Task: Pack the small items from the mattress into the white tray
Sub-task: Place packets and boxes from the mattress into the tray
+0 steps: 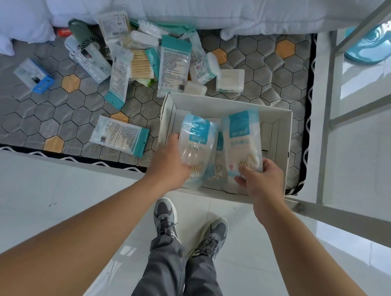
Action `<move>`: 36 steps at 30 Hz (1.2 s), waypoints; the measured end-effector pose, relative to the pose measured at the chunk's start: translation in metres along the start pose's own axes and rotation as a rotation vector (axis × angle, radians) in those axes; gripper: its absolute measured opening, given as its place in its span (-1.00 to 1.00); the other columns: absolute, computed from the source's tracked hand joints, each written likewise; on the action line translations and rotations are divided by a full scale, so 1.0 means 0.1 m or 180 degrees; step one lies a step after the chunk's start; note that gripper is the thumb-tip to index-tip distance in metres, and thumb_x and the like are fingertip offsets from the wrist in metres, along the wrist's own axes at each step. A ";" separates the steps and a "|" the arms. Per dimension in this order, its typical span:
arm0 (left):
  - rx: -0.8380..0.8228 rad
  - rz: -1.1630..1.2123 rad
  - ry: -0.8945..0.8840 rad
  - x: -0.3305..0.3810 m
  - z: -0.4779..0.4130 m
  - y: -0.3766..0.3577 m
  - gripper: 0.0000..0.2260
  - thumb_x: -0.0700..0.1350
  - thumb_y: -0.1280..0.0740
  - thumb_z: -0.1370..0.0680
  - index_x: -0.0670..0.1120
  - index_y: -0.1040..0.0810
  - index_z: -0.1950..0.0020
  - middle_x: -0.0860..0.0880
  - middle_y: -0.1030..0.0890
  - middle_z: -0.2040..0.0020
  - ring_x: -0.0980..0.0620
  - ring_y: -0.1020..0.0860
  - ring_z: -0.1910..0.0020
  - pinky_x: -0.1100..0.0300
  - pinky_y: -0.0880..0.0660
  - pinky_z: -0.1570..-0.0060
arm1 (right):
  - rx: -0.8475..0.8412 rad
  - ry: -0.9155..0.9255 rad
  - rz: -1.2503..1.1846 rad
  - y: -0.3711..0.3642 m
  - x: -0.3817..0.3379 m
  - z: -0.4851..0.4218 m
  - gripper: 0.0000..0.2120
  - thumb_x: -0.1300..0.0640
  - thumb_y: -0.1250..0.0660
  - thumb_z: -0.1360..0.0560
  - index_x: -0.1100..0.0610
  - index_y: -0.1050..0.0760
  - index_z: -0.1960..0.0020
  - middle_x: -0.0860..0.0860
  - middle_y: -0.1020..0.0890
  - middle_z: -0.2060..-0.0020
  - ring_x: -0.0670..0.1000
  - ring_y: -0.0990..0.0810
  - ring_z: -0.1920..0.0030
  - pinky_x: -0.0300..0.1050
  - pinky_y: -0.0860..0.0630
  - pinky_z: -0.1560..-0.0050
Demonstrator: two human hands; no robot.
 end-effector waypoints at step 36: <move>-0.0459 -0.2555 -0.1238 0.48 -0.27 -0.70 -0.46 0.24 -0.28 -0.54 0.00 -0.39 -0.44 -0.12 -0.40 -0.41 -0.16 -0.36 -0.36 -0.12 -0.36 -0.24 | 0.0135 0.0301 -0.0207 0.19 0.02 -0.12 -0.74 0.23 -0.48 -0.52 -0.03 -0.44 0.04 -0.04 -0.63 0.00 -0.03 -0.71 0.11 -0.09 -0.71 0.10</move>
Point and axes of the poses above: each hand's wrist, its own z-axis away from the middle knuckle, its own y-axis out of the back of the hand, x = y × z, the point moved 9 cm from there along -z, towards the middle knuckle
